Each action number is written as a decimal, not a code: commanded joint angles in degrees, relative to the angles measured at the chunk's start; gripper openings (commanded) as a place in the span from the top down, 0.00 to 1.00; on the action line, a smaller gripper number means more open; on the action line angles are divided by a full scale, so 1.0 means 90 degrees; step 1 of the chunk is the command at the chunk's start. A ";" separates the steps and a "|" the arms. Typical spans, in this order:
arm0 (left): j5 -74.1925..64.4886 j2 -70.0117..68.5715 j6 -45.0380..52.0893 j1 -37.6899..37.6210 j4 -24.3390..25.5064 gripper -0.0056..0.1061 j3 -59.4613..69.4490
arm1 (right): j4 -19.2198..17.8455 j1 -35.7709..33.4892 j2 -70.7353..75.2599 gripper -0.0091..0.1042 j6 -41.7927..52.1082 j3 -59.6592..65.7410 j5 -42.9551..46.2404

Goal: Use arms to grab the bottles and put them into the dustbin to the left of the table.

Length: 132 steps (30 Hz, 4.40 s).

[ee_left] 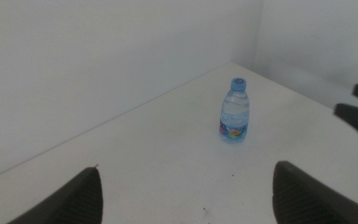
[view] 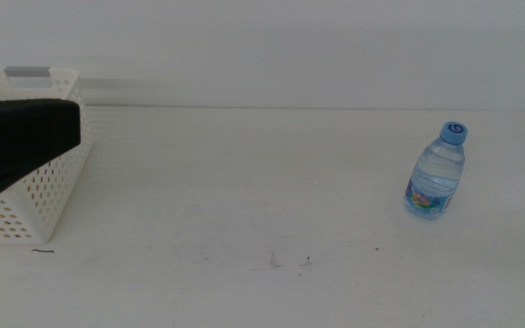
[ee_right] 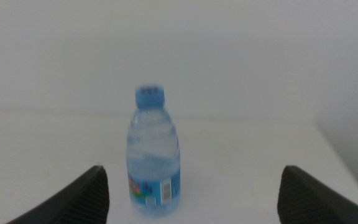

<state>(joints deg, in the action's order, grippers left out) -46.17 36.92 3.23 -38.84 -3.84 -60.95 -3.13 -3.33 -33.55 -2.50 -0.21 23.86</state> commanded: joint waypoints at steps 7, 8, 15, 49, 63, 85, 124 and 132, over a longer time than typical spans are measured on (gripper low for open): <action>0.0074 -0.0022 -0.0016 0.0005 -0.0005 0.11 0.0028 | -0.0193 0.0049 -0.4050 0.18 -0.0140 0.0024 0.3575; 0.0074 -0.0022 -0.0016 0.0005 -0.0005 0.11 0.0028 | -0.0329 0.0049 -0.4456 0.18 -0.0197 0.0024 0.3988; 0.0074 -0.0022 -0.0016 0.0005 -0.0005 0.11 0.0028 | -0.0693 0.0036 -0.6392 0.18 -0.0250 -0.0372 0.5122; 0.0062 -0.0022 -0.0005 0.0005 -0.0005 0.11 0.0028 | -0.0618 -0.1627 -0.8840 0.94 0.0062 -0.5072 0.2930; 0.0062 -0.0022 -0.0005 0.0005 -0.0005 0.11 0.0028 | -0.0632 -0.3189 -1.1122 0.92 0.0038 -0.9790 0.0066; 0.0062 -0.0022 -0.0005 0.0005 -0.0005 0.11 0.0028 | -0.0529 -0.3249 -0.6179 0.13 -0.1267 -0.6758 -0.4215; 0.7316 0.1223 -0.0080 0.0430 -0.0586 0.11 0.4756 | -0.0451 -0.3249 -0.3920 0.15 -0.0626 -0.8175 -0.6336; 0.9201 0.3341 -0.0579 0.0501 -0.0482 0.11 0.5226 | -0.0451 -0.3249 -0.3920 0.15 -0.0626 -0.8175 -0.6336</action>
<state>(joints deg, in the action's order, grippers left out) 32.00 64.78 -0.96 -34.39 -7.81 -14.17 -6.95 -32.47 -69.01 -8.58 -73.55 -33.98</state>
